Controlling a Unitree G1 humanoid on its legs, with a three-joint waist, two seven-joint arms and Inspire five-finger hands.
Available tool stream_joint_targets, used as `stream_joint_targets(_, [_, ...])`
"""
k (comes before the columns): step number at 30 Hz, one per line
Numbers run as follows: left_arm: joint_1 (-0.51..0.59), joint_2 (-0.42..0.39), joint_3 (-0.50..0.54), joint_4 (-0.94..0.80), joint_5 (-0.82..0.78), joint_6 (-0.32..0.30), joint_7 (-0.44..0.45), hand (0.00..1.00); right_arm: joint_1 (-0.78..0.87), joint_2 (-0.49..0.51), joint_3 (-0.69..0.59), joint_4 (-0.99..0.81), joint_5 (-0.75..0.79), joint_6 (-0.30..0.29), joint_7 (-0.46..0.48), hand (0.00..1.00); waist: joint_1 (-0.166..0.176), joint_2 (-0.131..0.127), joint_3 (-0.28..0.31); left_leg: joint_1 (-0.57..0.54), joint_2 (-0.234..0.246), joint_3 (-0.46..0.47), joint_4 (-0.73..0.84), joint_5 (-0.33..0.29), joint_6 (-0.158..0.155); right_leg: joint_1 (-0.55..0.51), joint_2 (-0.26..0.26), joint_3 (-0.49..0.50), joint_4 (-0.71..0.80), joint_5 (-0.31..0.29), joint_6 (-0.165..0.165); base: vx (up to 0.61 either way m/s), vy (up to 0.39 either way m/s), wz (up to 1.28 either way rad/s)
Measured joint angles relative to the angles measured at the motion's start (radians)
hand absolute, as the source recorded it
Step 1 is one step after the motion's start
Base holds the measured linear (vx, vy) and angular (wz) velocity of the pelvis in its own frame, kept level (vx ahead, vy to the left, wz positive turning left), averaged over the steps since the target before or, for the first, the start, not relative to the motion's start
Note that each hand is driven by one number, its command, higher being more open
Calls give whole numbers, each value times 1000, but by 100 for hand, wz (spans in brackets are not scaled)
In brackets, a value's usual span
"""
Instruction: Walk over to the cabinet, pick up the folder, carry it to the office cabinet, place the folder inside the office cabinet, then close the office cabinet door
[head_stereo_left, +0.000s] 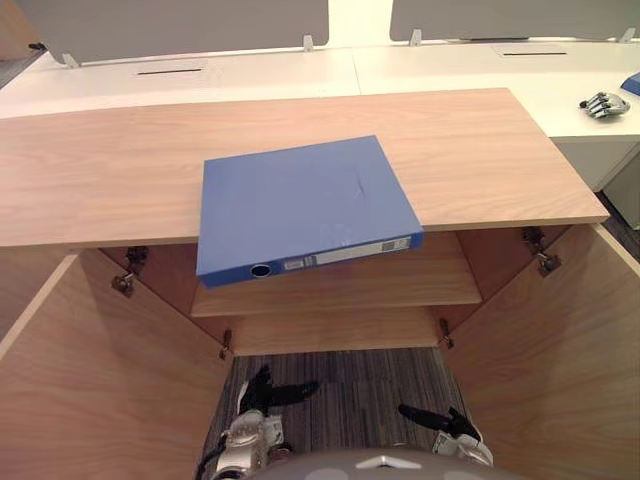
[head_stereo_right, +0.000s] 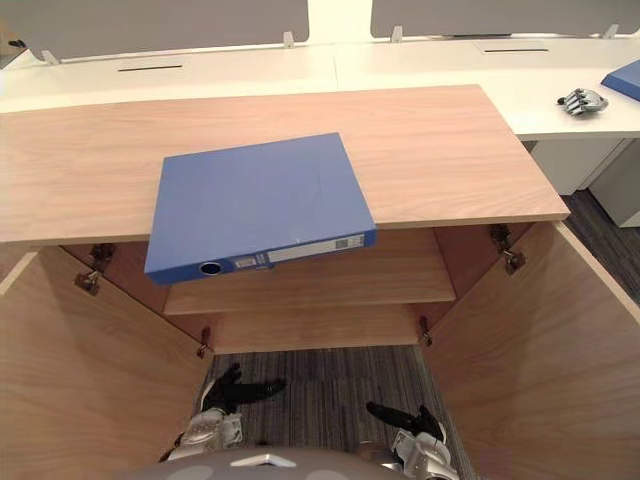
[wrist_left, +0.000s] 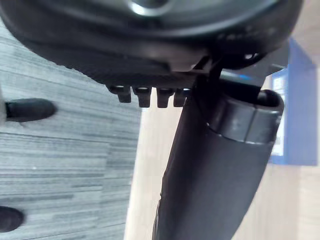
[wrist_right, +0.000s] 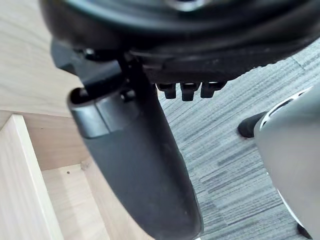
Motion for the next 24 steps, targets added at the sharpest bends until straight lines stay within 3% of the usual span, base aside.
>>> stream_joint_targets(7, [121,20,-21,-316,-52,-39,49,100,33,2,41,-48,1,-21,-14,100,9,-8,5,14,-32,-31,-53,44,15,2,-25,-6,1,12,14,-111,42,11])
stream_joint_targets(15, [163,25,-34,-568,-50,-58,87,100,65,7,77,-97,1,-23,-21,100,17,-12,5,20,-42,-71,-57,57,21,27,-38,-38,-6,13,22,-68,9,14])
stream_joint_targets(17, [164,24,-41,-660,-50,-78,105,100,72,7,77,-98,1,-25,-21,100,32,-12,4,25,-40,-76,-57,58,20,38,-36,-45,-11,11,23,-3,-24,9])
stream_joint_targets(24, [164,20,-46,-870,-40,-127,138,100,80,6,77,-84,2,-27,-18,100,39,-20,-11,18,-35,-80,-53,57,14,47,-29,-42,-12,12,23,14,-12,1])
